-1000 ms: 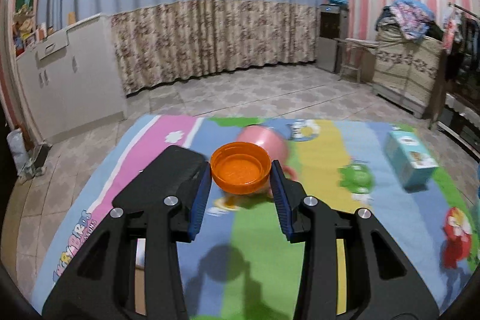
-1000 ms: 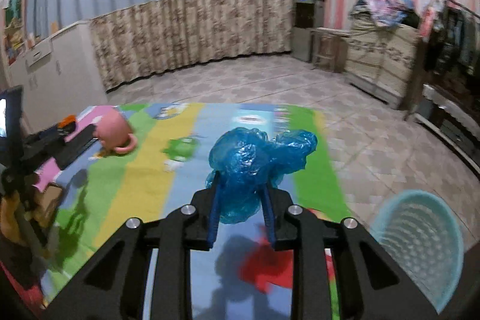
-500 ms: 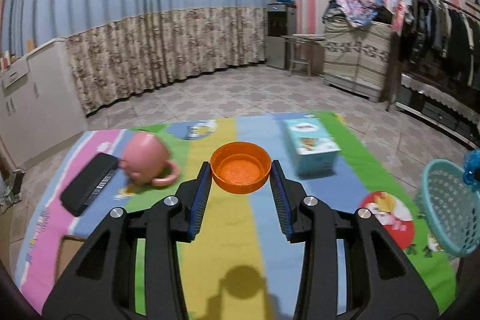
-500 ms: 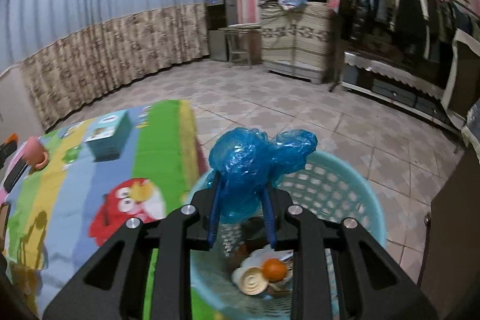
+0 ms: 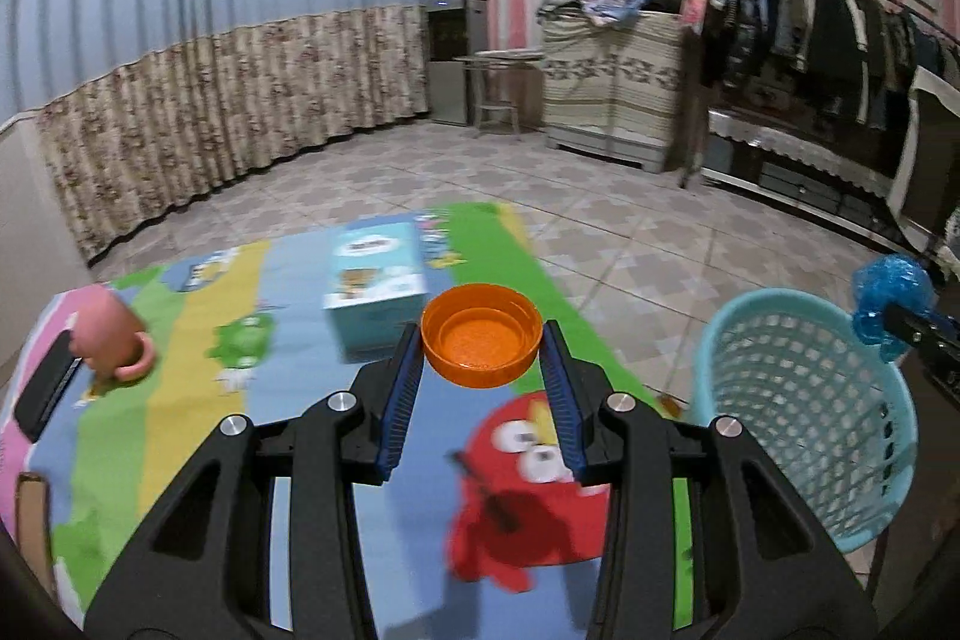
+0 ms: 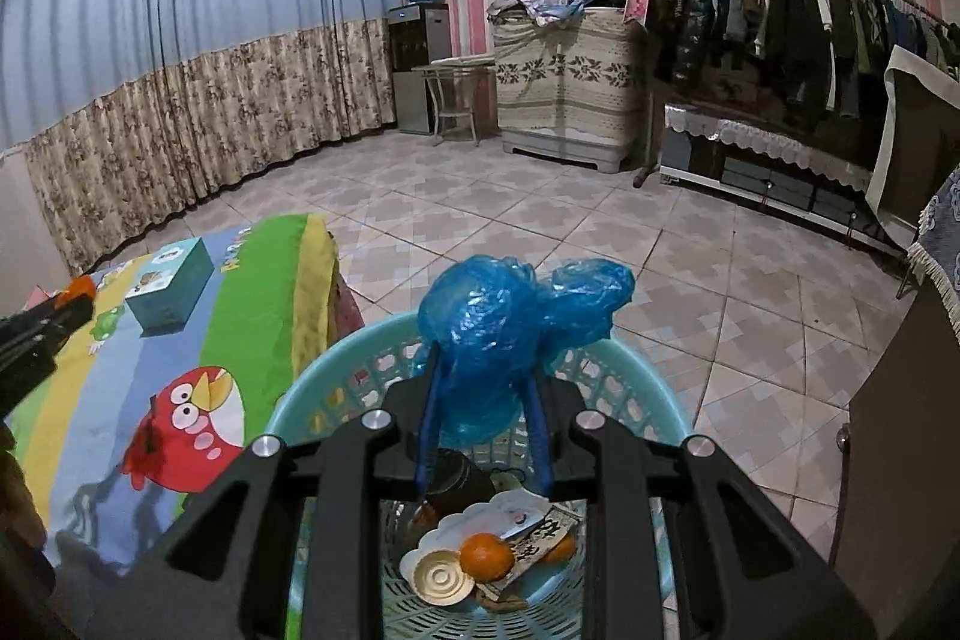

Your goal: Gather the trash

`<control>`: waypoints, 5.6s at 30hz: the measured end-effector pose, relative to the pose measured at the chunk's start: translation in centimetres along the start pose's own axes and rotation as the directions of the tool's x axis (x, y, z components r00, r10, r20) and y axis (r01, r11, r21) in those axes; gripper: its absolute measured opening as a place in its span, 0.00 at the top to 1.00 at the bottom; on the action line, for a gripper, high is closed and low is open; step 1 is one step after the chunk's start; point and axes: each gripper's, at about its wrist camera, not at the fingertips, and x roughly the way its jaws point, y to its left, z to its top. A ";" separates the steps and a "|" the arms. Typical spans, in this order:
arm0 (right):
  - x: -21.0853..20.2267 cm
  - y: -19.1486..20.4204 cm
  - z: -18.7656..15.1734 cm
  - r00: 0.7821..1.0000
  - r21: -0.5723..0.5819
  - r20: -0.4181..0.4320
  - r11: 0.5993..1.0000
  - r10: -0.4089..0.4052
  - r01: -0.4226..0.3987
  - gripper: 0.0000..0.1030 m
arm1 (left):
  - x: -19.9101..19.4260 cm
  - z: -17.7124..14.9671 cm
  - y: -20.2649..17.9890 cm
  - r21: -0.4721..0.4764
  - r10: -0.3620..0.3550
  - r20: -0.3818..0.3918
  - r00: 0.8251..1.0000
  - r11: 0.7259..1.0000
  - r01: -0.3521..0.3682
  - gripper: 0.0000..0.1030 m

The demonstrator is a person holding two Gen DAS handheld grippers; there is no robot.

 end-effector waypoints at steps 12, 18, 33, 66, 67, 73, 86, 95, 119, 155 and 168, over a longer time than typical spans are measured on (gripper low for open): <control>0.1 -3.3 -0.3 1.000 0.042 0.002 0.999 -0.014 0.014 0.76 | 1.4 -0.2 -8.7 0.094 -0.123 -0.031 0.992 0.988 0.125 0.62; 0.3 -4.3 -0.5 1.000 0.070 -0.010 0.997 -0.020 0.020 0.76 | 1.8 -0.5 -12.1 0.152 -0.173 -0.048 0.984 0.972 0.178 0.62; 0.6 -6.3 -1.2 1.000 0.138 -0.025 0.990 -0.016 0.019 0.76 | 3.5 -0.6 -17.1 0.204 -0.229 -0.098 0.968 0.948 0.245 0.62; 4.8 -0.6 -2.0 0.992 0.044 -0.127 0.999 0.018 -0.012 0.67 | -5.3 -0.6 -3.9 0.036 0.021 0.037 0.999 0.999 -0.022 0.05; 4.9 -0.5 -2.2 0.991 0.041 -0.131 0.999 0.006 -0.001 0.58 | -5.8 -0.9 -3.6 0.033 0.026 0.038 0.999 0.999 -0.027 0.05; 4.7 -0.1 -2.5 0.992 0.049 -0.126 0.999 -0.003 0.009 0.21 | -8.2 -2.3 -1.3 -0.002 0.072 0.052 0.996 0.997 -0.072 0.05; -0.7 1.8 -3.1 1.000 -0.019 -0.016 1.000 -0.007 0.006 0.04 | -12.2 -4.5 1.8 -0.067 0.125 0.078 0.989 0.990 -0.120 0.05; -5.5 5.5 -4.6 0.994 -0.044 0.036 0.994 0.106 -0.105 0.04 | -15.7 -6.2 2.9 -0.090 0.143 0.099 0.985 0.987 -0.134 0.05; -14.4 9.0 -10.2 0.972 -0.138 0.136 0.975 0.190 -0.172 0.04 | -21.4 -11.1 6.0 -0.127 0.229 0.133 0.964 0.969 -0.212 0.05; -14.9 9.3 -10.2 0.967 -0.144 0.153 0.973 0.202 -0.180 0.04 | -21.5 -11.3 5.7 -0.123 0.225 0.163 0.961 0.971 -0.207 0.05; -14.9 9.3 -10.2 0.968 -0.144 0.153 0.973 0.201 -0.179 0.04 | -21.4 -11.4 5.9 -0.112 0.225 0.166 0.960 0.972 -0.208 0.05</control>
